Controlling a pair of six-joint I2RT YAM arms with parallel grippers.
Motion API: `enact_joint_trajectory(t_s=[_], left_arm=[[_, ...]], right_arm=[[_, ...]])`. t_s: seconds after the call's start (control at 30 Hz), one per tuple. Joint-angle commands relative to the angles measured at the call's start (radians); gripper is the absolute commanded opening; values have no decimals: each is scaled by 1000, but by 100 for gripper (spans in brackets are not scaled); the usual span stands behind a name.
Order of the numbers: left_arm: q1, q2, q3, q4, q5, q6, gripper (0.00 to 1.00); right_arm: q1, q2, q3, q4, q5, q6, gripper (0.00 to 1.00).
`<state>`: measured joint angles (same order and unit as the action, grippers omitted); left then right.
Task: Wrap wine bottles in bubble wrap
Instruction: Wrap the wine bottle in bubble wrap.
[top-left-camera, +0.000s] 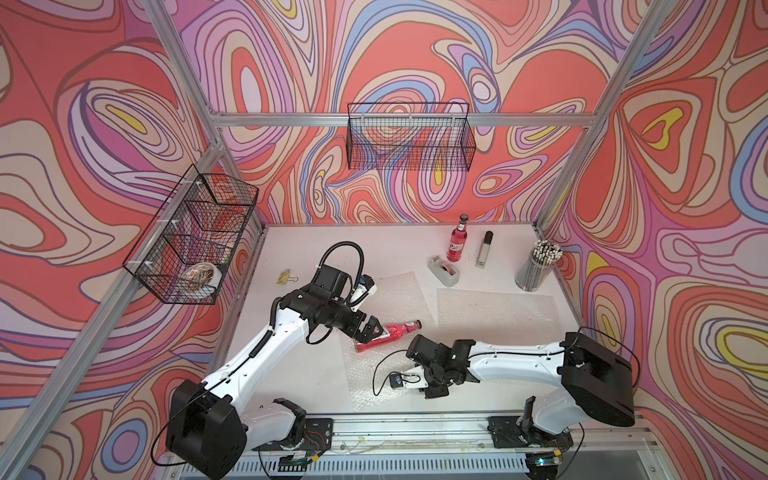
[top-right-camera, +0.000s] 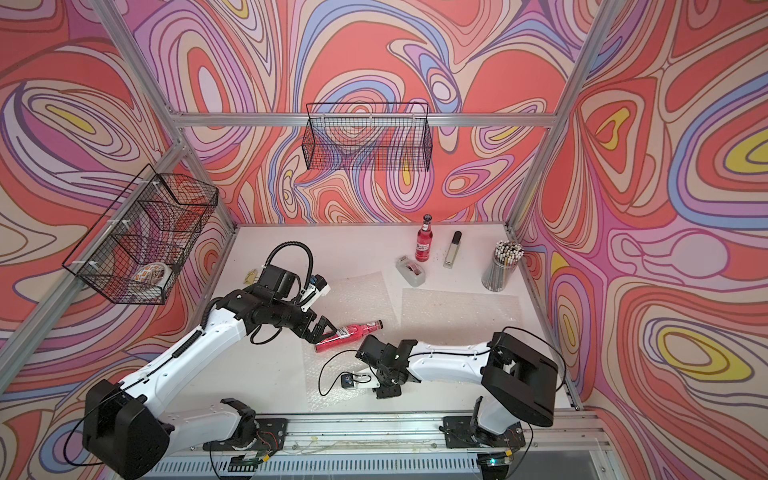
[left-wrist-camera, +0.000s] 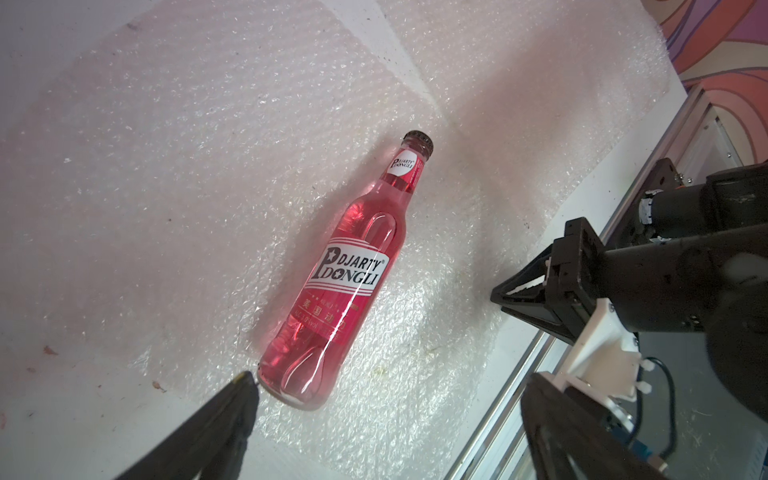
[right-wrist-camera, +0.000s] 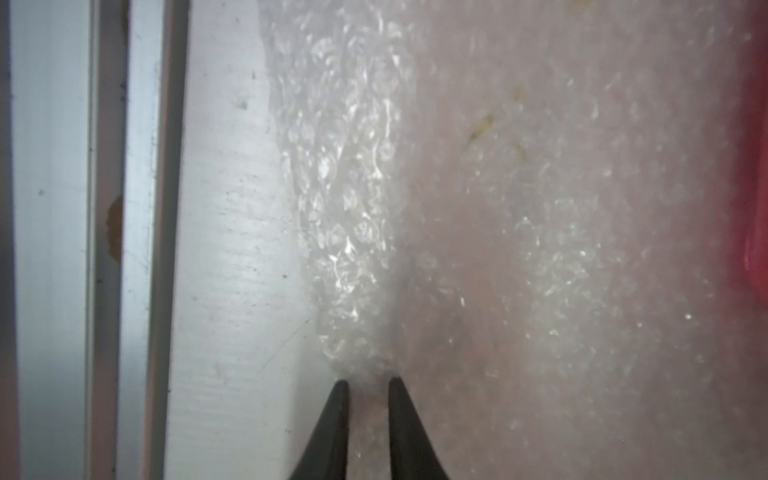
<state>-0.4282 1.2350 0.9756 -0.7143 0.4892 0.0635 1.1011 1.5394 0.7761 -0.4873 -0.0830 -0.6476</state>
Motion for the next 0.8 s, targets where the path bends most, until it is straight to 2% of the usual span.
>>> enact_joint_trajectory(t_s=[0.0,0.17,0.3,0.5,0.6,0.77], left_arm=[[3,7,5,-21,-12,11,99],[3,-19,37,-68,-39,31,99],[2,-69,59,-121,-88,43,99],[2,-175,104,-219,-175,53,99],[3,-231,119,-250,-169,69,99],[3,-317,109,-287,-85,126,96]], right_arm=[[6,11,33,-13,3,3,2],[5,-54,65,13,-10,33,0],[-3,-83,96,52,30,32,0],[-104,-52,187,110,18,40,0],[-146,-1,227,134,18,25,0],[-232,86,309,146,-35,21,0]])
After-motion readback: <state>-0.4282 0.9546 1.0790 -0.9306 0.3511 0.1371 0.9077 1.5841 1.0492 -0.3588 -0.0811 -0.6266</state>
